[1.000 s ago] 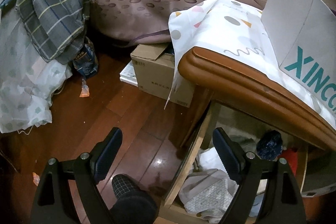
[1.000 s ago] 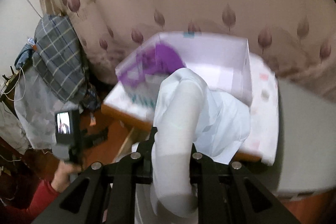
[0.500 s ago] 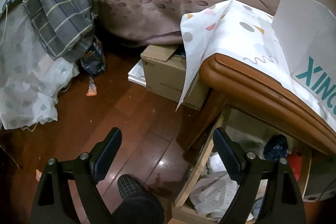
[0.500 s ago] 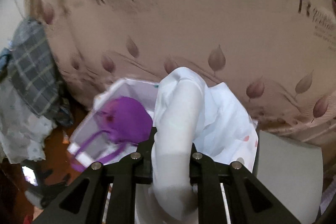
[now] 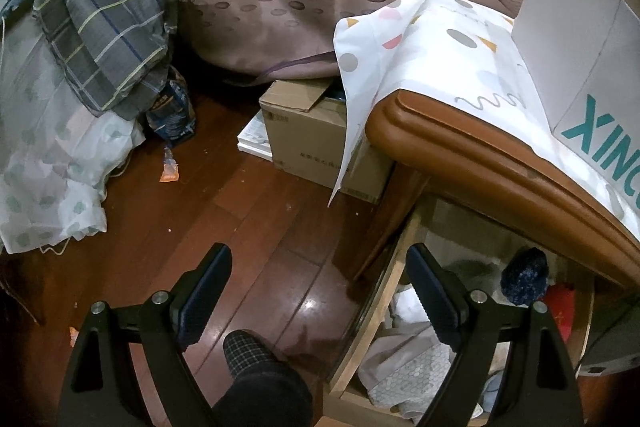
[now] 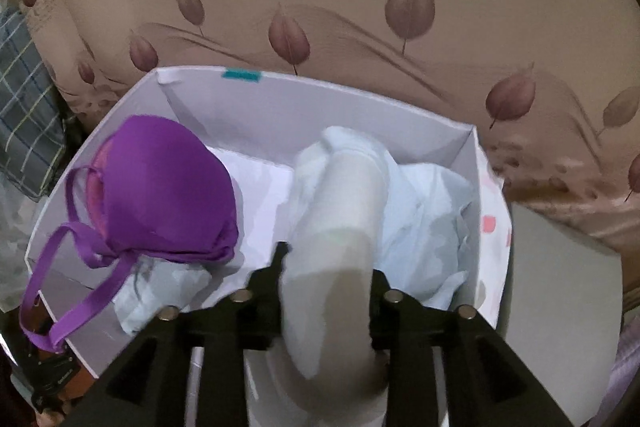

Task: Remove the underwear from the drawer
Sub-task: 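Lift the white underwear into the XINCCI box and open the right tool, then bring the right tool back down into the drawer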

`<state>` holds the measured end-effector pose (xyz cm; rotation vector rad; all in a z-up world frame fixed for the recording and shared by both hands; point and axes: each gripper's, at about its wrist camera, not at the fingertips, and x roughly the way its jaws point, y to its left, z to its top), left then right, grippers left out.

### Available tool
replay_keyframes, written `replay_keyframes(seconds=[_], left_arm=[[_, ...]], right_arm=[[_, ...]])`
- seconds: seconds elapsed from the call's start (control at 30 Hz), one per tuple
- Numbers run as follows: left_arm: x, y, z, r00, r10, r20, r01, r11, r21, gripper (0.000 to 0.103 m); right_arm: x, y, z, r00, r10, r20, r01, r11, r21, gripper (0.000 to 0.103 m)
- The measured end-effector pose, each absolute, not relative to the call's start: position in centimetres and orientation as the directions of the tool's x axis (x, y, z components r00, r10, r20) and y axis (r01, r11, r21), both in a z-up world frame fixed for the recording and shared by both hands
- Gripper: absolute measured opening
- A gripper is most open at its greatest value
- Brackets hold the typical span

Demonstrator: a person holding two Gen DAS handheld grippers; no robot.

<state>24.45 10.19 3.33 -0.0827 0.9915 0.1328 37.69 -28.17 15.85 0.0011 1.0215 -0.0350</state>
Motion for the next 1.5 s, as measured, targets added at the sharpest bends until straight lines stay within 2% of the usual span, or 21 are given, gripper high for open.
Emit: replay_keyframes(seconds=[0.07, 0.27, 0.37, 0.6, 0.87, 1.03, 1.17, 1.37, 1.5], left_arm=[[24.6, 10.1, 3.1, 0.533, 0.067, -0.844, -0.146, 0.989, -0.014, 0.087], [24.5, 9.7, 3.1, 0.537, 0.054, -0.842, -0.118, 0.993, -0.011, 0.087], [24.4, 9.4, 3.1, 0.539, 0.049, -0.841, -0.092, 0.996, -0.001, 0.087], [24.1, 8.4, 3.0, 0.532, 0.039, -0.846, -0.036, 0.999, 0.024, 0.087], [24.2, 7.9, 2.5, 0.511, 0.018, -0.859, 0.001, 1.000, 0.021, 0.089], [24.2, 8.1, 2.2, 0.504, 0.029, -0.863, -0.005, 1.000, 0.031, 0.089], [24.3, 8.2, 2.1, 0.498, 0.019, -0.867, -0.008, 1.000, 0.017, 0.089], [24.3, 8.2, 2.1, 0.491, -0.008, -0.871, -0.007, 1.000, -0.013, 0.089], [24.3, 8.3, 2.2, 0.491, -0.012, -0.871, -0.004, 1.000, -0.016, 0.089]], right_arm=[[37.6, -28.3, 15.8, 0.530, -0.049, -0.846, 0.039, 0.999, -0.033, 0.063], [35.1, -29.4, 19.2, 0.615, -0.014, -0.788, 0.066, 0.997, 0.034, 0.063], [31.9, -29.3, 21.6, 0.642, 0.039, -0.766, 0.010, 0.998, 0.059, 0.063], [21.7, -27.6, 21.8, 0.547, 0.140, -0.825, -0.173, 0.984, 0.052, 0.064], [15.2, -25.2, 11.7, 0.318, 0.197, -0.927, -0.245, 0.962, 0.120, 0.065], [15.8, -24.7, 3.9, 0.203, 0.227, -0.953, -0.116, 0.972, 0.207, 0.065], [17.3, -23.5, -1.3, 0.102, 0.217, -0.971, -0.072, 0.975, 0.210, 0.068], [19.8, -22.5, -6.1, -0.004, 0.211, -0.978, 0.030, 0.977, 0.211, 0.076], [21.0, -22.0, -8.8, -0.066, 0.183, -0.981, 0.084, 0.980, 0.178, 0.077]])
